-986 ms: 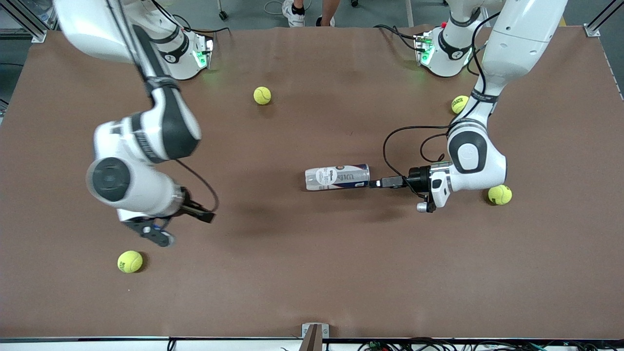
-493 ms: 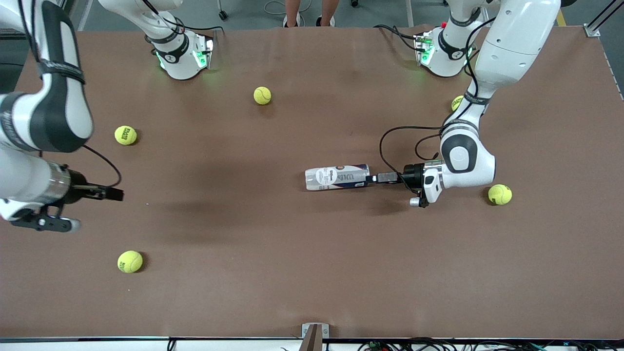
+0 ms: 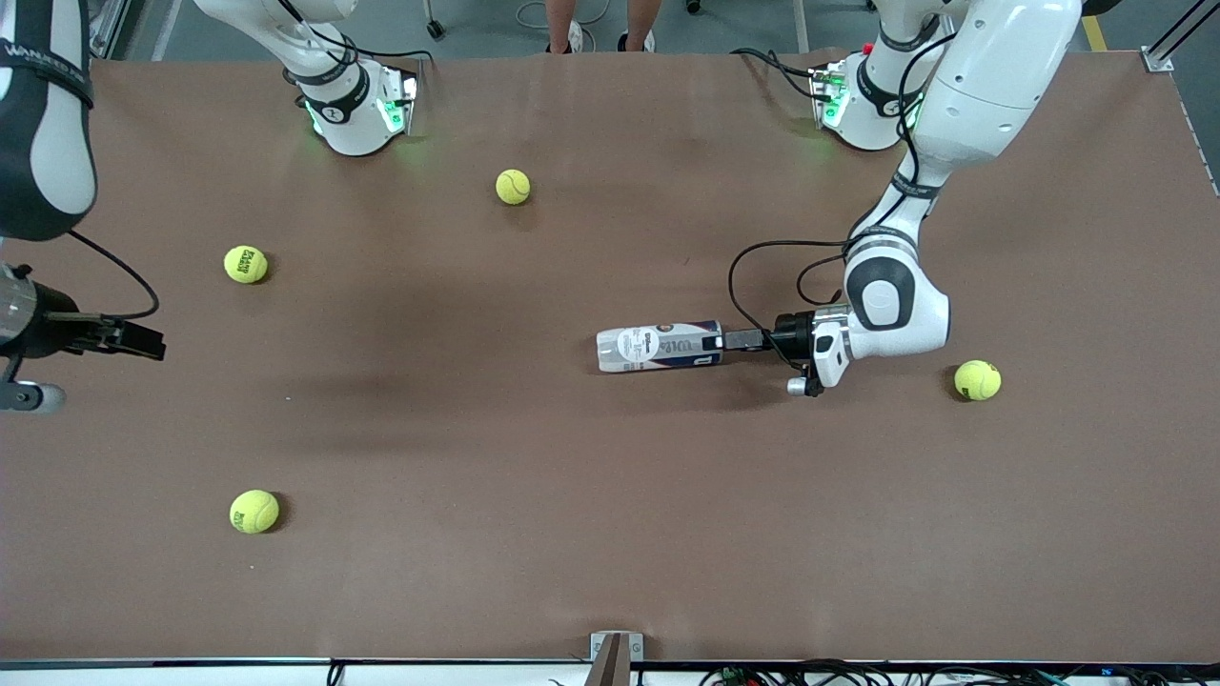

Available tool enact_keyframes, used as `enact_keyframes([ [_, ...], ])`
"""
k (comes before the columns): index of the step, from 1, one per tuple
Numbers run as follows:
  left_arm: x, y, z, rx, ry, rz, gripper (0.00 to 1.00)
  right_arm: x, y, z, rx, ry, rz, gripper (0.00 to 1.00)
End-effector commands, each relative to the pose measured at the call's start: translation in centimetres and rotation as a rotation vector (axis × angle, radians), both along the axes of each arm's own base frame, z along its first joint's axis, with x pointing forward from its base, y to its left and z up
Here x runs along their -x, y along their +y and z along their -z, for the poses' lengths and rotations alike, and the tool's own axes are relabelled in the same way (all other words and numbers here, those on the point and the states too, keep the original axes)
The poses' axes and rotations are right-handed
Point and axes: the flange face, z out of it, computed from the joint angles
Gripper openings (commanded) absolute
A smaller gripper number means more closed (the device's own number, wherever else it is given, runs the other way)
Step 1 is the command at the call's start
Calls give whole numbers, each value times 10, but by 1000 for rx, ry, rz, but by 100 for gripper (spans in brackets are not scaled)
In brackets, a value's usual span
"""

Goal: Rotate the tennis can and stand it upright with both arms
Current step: 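Grasp the can with the left gripper while the right gripper releases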

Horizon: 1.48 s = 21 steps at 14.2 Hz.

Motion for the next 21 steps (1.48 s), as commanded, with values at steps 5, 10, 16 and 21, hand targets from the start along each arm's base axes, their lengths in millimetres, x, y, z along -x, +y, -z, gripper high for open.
enact_keyframes([
  [5,4,-11,-2,-9,-39,-20,11,5,13,-40,-8,-35,-33,100],
  [10,-21,-13,-39,-5,-113,-36,0,7,15,-59,-5,-38,-32,100],
  [16,-60,-27,-136,-143,-238,-2,0,8,32,-69,-32,-49,-46,100],
  [21,-86,-46,-222,-338,-135,-54,0,26,37,-69,-43,55,-53,100],
])
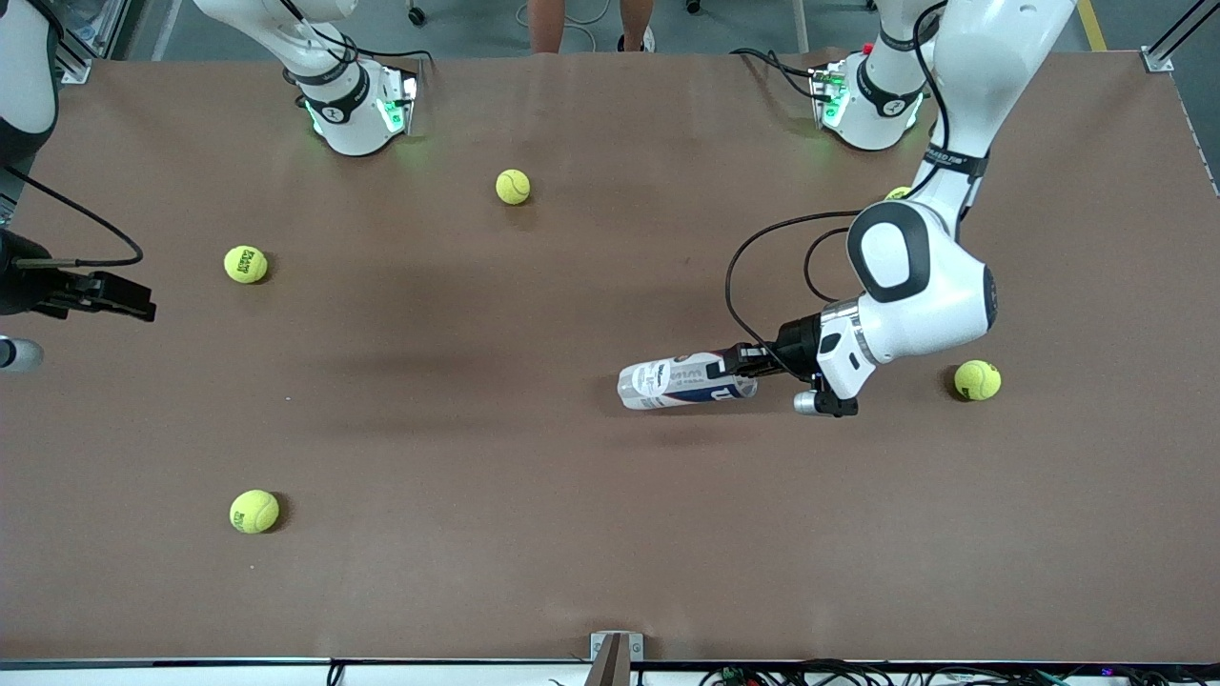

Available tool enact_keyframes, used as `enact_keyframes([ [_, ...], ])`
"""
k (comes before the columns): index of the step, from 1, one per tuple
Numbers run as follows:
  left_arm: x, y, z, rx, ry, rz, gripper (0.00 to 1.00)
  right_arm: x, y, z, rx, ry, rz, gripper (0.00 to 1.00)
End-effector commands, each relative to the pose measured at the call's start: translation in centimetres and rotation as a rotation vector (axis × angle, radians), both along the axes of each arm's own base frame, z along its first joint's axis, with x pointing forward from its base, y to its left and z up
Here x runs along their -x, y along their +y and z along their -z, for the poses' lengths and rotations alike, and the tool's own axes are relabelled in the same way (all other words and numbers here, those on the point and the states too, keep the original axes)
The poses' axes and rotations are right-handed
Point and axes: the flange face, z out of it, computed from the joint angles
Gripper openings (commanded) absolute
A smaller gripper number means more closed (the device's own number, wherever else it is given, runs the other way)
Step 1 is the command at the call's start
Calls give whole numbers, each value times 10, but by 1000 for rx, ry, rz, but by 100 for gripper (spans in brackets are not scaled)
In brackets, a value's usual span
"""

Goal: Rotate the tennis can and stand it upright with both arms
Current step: 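Rotate the can upright with the left gripper and lower it onto table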

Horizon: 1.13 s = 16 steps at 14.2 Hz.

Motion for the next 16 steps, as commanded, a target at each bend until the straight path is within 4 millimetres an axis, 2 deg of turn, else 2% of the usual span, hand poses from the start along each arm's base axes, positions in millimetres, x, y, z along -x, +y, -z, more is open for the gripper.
enact_keyframes([
  [1,-11,-17,-50,-98,19,-55,0,12,0,-14,-24,1,-6,100],
  [5,-2,-69,-106,-291,54,-89,0,29,-2,-25,-35,-17,-6,100],
  [7,11,-106,-134,-398,59,-108,0,37,-3,-27,-36,-28,-5,100],
  [8,20,-128,-139,-436,41,-110,0,39,-4,-29,-36,-30,-3,100],
  [10,41,-170,-142,-524,38,-102,0,47,-5,-32,-36,-34,0,100],
  [12,56,-205,-137,-626,30,-85,0,56,-5,-32,-37,-42,-2,100],
  [14,77,-239,-119,-688,28,-59,0,71,-5,-34,-39,-69,-4,100],
  [16,90,-257,-102,-705,34,-22,0,84,-5,-35,-40,-83,-6,100],
])
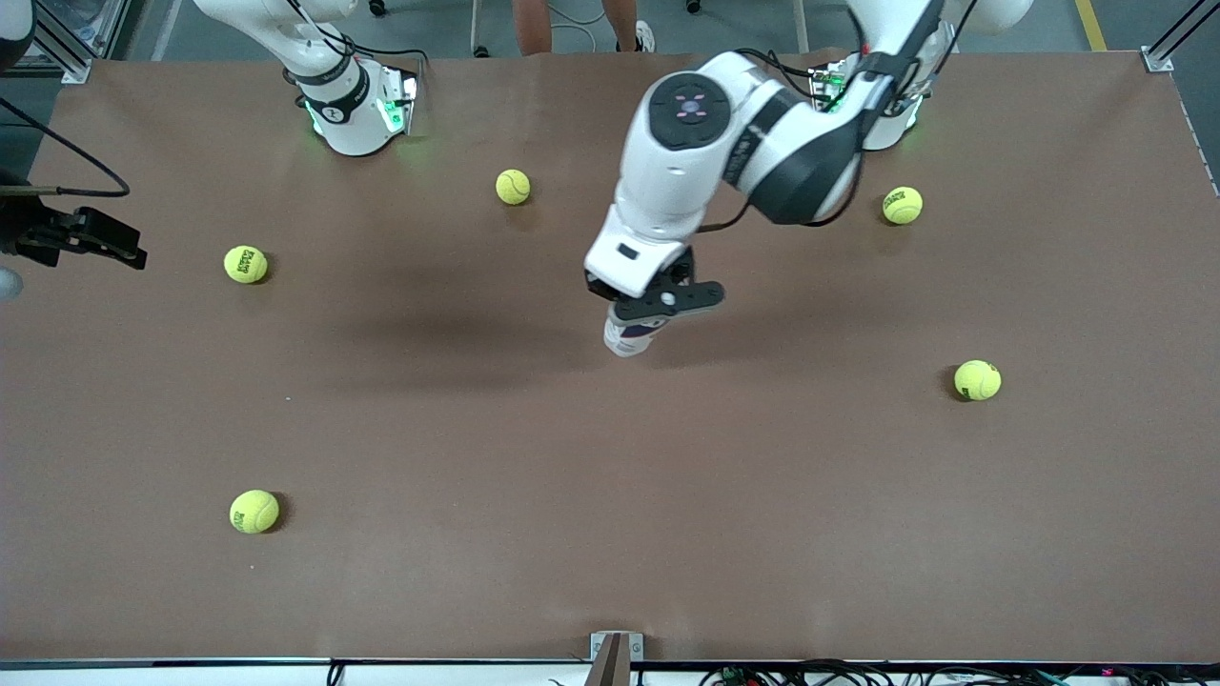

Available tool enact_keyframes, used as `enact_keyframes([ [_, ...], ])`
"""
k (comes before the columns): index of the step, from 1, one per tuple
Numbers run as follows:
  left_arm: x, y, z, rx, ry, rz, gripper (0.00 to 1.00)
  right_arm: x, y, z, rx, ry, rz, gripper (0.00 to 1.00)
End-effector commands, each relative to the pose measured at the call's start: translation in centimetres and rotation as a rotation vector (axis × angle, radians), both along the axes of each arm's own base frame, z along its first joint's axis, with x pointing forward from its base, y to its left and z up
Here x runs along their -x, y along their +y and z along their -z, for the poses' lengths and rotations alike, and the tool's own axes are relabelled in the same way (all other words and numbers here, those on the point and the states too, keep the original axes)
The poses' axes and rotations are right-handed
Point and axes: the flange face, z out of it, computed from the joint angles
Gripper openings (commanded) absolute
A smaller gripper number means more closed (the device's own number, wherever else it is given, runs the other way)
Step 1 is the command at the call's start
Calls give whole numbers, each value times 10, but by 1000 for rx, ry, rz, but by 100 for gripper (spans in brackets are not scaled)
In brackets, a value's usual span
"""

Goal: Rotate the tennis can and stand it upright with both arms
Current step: 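Rotate the can upright with the left gripper and lower it onto table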

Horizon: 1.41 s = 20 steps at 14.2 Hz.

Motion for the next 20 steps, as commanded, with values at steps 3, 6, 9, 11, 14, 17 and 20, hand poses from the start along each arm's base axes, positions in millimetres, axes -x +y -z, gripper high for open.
enact_keyframes([
  [3,11,-37,52,-81,34,46,0,32,-3,-6,-42,-32,-14,100],
  [6,19,-44,77,-158,24,59,0,37,-4,-13,-42,-37,-13,100],
  [9,25,-45,88,-204,43,73,0,38,-4,-14,-42,-37,-13,100],
  [11,30,-50,99,-231,40,91,0,37,-3,-20,-45,-58,-15,100],
  [14,31,-51,99,-228,39,94,7,45,-6,-32,-51,-82,-18,100],
  [17,31,-51,97,-220,38,114,38,46,-9,-31,-54,-78,-54,100],
  [20,31,-51,86,-207,30,111,43,47,-11,-28,-54,-60,-53,100],
])
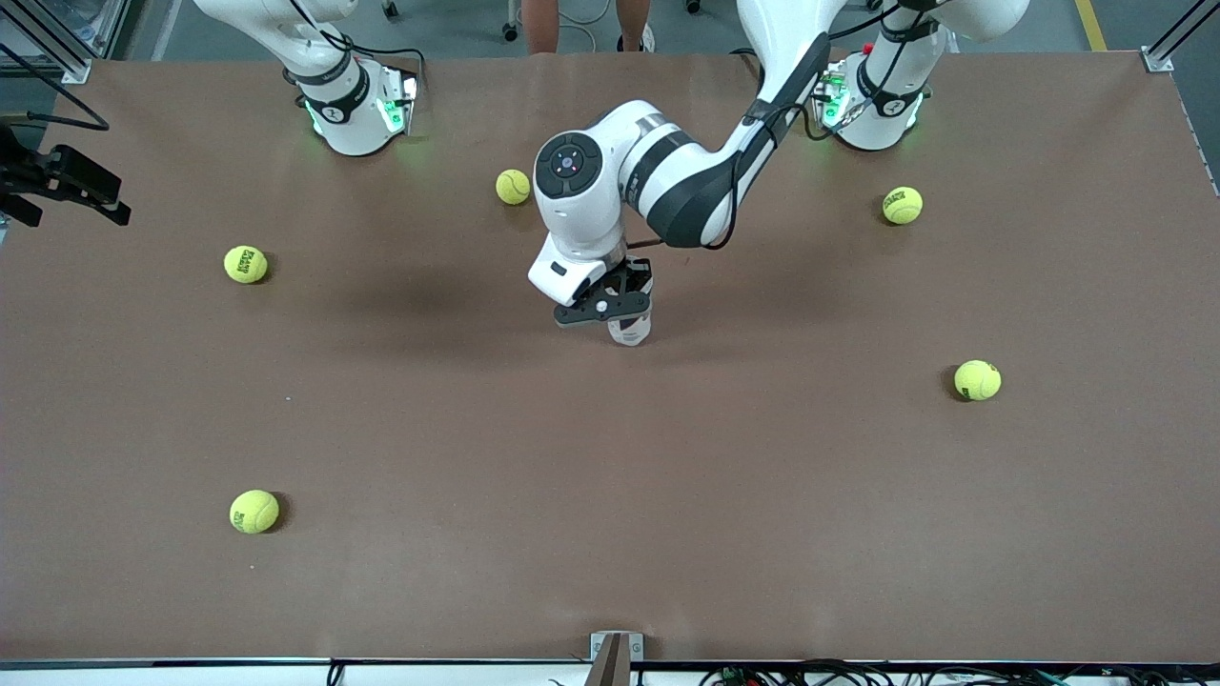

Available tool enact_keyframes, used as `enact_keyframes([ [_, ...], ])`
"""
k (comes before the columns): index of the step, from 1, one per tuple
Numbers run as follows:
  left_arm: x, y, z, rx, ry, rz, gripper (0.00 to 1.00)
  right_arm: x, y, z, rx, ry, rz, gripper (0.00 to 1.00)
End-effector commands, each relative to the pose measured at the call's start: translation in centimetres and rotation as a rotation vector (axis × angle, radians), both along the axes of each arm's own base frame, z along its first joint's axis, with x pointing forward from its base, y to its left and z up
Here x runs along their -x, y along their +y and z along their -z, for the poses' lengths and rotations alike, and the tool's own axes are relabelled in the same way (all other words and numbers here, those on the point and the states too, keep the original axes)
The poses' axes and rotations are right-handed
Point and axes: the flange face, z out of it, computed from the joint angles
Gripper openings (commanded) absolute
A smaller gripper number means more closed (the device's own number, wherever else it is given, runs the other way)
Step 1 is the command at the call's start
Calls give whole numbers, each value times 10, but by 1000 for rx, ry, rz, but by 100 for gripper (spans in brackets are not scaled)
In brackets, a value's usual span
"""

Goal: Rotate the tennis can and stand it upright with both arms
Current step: 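Rotate the can upright with the left gripper and lower it onto table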

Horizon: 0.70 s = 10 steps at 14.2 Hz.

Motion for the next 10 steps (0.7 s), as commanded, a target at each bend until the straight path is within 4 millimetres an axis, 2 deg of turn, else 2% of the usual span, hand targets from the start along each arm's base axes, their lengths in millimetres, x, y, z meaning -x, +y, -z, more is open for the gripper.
enact_keyframes([
  [1,-2,0,-14,-8,-20,13,47,9,-4,3,-17,11,-14,100],
  [5,2,6,-61,23,-45,7,64,11,-5,3,-15,19,-12,100],
  [8,1,22,-106,44,-67,-4,91,12,-3,3,-25,28,6,100],
  [9,-12,39,-121,56,-83,-32,100,13,-3,3,-32,32,11,100],
  [10,-31,63,-140,74,-103,-75,100,13,-3,3,-35,35,22,100],
])
